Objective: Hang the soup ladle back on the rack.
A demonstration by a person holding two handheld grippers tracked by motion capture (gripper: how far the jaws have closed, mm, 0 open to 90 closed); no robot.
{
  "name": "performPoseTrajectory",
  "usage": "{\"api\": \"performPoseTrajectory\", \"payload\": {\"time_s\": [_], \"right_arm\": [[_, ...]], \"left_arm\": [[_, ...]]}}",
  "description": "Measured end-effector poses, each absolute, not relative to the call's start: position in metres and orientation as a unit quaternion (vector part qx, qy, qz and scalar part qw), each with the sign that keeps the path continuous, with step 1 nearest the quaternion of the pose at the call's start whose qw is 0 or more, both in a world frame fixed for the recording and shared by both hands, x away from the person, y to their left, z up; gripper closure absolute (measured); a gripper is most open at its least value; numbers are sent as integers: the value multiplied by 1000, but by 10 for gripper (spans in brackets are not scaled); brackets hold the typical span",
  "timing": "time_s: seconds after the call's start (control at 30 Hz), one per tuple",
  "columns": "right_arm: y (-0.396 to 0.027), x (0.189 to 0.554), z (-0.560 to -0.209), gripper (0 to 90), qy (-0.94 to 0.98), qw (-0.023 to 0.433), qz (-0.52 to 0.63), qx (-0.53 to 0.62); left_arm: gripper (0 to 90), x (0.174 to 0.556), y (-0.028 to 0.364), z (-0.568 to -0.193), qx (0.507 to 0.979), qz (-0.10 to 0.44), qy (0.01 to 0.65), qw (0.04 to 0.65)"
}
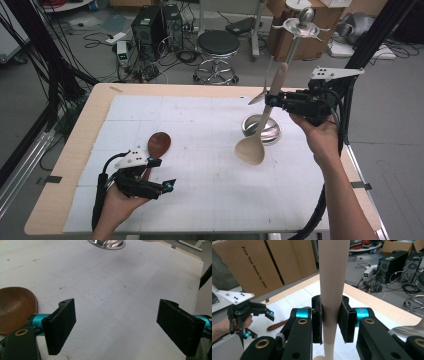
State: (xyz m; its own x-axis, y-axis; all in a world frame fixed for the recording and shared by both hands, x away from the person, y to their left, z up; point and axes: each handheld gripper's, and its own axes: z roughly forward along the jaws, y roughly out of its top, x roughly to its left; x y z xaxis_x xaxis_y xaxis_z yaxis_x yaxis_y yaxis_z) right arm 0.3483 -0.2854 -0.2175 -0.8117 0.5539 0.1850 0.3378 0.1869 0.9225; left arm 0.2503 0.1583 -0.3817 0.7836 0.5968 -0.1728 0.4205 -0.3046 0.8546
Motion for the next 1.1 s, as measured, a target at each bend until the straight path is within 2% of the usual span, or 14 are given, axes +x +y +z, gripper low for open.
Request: {"api": "performPoseTrajectory", "payload": {"time_s": [0.67,1.1], "right_arm": [[-290,370,-183,758,767,117,556,298],[-300,390,-183,758,759,121,549,329]], "left_arm": [[154,251,160,-382,799,87,323,500],[153,252,164,-383,797,87,324,503]]}}
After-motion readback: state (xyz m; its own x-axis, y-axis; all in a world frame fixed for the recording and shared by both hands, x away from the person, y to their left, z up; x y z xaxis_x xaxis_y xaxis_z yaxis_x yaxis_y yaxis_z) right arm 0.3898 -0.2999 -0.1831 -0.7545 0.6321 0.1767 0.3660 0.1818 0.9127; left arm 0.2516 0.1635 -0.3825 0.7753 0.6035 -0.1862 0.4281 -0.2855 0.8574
